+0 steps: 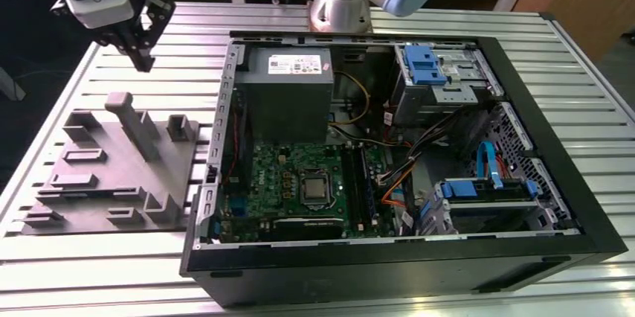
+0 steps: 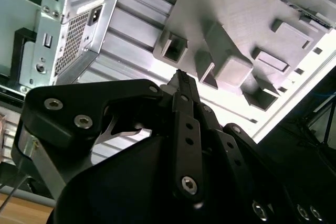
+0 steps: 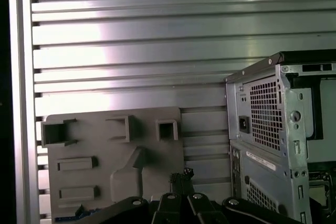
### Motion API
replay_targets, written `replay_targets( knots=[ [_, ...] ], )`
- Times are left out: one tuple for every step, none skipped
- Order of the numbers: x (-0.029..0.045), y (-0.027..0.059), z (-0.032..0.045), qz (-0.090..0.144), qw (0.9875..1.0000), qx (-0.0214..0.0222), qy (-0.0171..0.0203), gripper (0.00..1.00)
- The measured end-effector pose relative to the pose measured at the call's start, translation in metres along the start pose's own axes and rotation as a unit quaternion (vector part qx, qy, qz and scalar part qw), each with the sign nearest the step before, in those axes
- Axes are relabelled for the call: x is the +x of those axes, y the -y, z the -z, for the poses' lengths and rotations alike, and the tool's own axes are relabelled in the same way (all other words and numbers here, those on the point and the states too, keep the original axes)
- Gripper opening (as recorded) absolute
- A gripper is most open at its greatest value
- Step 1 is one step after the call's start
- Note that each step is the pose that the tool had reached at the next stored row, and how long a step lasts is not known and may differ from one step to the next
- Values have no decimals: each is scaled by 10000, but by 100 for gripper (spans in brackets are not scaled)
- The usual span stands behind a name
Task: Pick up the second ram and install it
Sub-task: 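Reach for the second ram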
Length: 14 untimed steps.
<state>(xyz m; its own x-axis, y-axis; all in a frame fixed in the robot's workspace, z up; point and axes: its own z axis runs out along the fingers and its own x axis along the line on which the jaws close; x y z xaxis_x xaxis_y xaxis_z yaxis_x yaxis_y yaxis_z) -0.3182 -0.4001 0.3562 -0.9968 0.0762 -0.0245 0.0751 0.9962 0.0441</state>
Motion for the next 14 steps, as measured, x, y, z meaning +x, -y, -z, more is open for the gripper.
replay_targets(
  knots=[
    [19,2,-8,0,10000,0,1,10],
    [36,4,-14,0,10000,0,1,10],
    [53,6,-20,0,10000,0,0,10],
    [69,9,-24,0,10000,0,0,10],
    [85,13,-28,0,10000,0,0,10],
    [101,17,-31,0,10000,0,0,10],
    [115,22,-34,0,10000,0,1,10],
    [129,28,-37,0,10000,0,0,10],
    [144,34,-40,0,10000,0,1,10],
    [158,41,-42,0,10000,0,0,10],
    [170,47,-45,0,10000,0,0,10],
    [184,55,-48,0,10000,0,0,10],
    [196,65,-50,1,10000,0,0,10],
    [208,75,-53,1,10000,0,0,10]
  ],
)
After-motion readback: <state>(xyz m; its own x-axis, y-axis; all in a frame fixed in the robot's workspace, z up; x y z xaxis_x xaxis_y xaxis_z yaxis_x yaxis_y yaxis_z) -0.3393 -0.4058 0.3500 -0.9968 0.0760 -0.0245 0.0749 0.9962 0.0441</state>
